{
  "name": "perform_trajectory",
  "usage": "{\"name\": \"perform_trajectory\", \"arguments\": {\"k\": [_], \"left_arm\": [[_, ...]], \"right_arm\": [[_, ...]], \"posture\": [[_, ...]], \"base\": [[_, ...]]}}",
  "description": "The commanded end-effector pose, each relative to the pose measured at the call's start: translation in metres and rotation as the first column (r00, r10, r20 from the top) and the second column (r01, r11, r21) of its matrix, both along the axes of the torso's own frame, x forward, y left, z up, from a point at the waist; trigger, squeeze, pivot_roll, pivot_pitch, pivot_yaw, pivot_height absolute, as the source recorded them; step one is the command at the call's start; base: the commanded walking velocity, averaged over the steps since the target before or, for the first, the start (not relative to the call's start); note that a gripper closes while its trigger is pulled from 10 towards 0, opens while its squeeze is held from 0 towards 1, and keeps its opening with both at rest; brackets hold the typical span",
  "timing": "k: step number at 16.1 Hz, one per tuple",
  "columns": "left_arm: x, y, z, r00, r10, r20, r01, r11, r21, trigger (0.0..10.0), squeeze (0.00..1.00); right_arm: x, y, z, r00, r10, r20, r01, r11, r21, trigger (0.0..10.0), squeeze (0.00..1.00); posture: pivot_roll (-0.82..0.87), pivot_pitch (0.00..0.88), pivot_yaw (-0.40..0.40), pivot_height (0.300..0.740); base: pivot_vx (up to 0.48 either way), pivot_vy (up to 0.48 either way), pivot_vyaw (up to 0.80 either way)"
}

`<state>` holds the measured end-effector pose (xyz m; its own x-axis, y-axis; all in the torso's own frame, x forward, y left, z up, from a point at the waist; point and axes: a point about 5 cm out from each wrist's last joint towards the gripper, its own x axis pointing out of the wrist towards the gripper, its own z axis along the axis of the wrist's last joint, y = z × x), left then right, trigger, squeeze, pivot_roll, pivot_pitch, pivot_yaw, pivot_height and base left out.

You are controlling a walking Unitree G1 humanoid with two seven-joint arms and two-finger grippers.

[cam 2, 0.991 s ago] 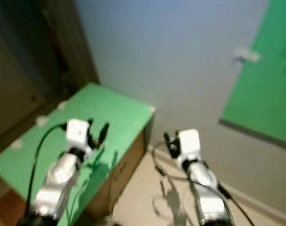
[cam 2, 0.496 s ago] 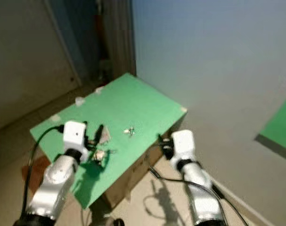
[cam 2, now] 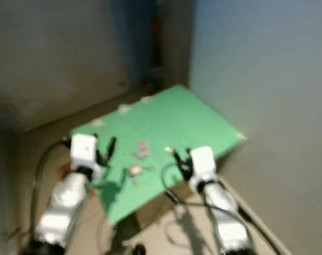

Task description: Hang keys on a hook

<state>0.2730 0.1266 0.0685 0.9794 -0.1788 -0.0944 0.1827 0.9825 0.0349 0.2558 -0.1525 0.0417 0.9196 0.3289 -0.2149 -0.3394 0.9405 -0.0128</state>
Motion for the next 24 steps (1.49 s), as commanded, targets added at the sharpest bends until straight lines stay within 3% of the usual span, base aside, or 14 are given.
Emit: {"name": "perform_trajectory", "arguments": {"k": [1, 5, 8, 10, 16, 20, 21, 24], "left_arm": [[0.004, 0.007, 0.005, 1.000, 0.019, 0.020, -0.019, 1.000, 0.022, 10.0, 0.00], [0.006, 0.007, 0.005, 1.000, 0.024, 0.014, -0.025, 0.998, 0.053, 10.0, 0.00], [0.005, 0.001, -0.001, 1.000, -0.002, -0.006, 0.003, 0.985, 0.170, 10.0, 0.00], [0.003, -0.008, -0.002, 0.999, -0.045, -0.019, 0.048, 0.989, 0.141, 10.0, 0.00], [0.003, -0.013, -0.004, 0.997, -0.055, -0.052, 0.059, 0.996, 0.074, 10.0, 0.00], [0.008, -0.026, -0.026, 0.952, -0.105, -0.286, 0.093, 0.994, -0.057, 10.0, 0.00], [0.008, -0.026, -0.028, 0.951, -0.097, -0.293, 0.086, 0.995, -0.051, 10.0, 0.00], [0.008, -0.036, -0.035, 0.951, -0.119, -0.286, 0.147, 0.986, 0.079, 10.0, 0.00]], "right_arm": [[0.003, 0.005, 0.003, 1.000, 0.010, 0.010, -0.010, 1.000, 0.004, 10.0, 0.00], [0.004, 0.005, 0.000, 1.000, -0.013, -0.016, 0.014, 0.999, 0.034, 10.0, 0.00], [0.005, 0.003, -0.001, 1.000, -0.019, -0.020, 0.020, 1.000, 0.017, 10.0, 0.00], [0.006, 0.003, -0.002, 1.000, -0.016, -0.022, 0.016, 1.000, 0.015, 10.0, 0.00], [0.003, 0.006, -0.003, 1.000, -0.003, -0.022, 0.003, 1.000, 0.013, 10.0, 0.00], [-0.003, -0.006, -0.003, 0.999, 0.006, -0.034, -0.007, 1.000, -0.022, 10.0, 0.00], [-0.004, -0.008, -0.003, 0.999, 0.005, -0.034, -0.006, 1.000, -0.025, 10.0, 0.00], [-0.012, -0.023, 0.010, 1.000, 0.023, -0.021, -0.024, 0.999, -0.043, 10.0, 0.00]], "posture": [[-0.19, 0.064, 0.081, 0.740], [-0.19, 0.066, 0.079, 0.740], [-0.18, 0.067, 0.077, 0.740], [-0.18, 0.067, 0.077, 0.740], [-0.19, 0.052, 0.080, 0.740], [-0.21, 0.063, 0.051, 0.740], [-0.21, 0.065, 0.049, 0.740], [-0.26, 0.124, 0.010, 0.740]], "base": [[0.480, 0.000, 0.62], [0.437, -0.121, 0.31], [0.246, -0.196, 0.00], [0.000, 0.000, 0.00], [0.000, 0.000, 0.00], [0.000, 0.000, 0.00], [0.000, 0.000, 0.00], [0.000, 0.000, 0.00]]}}
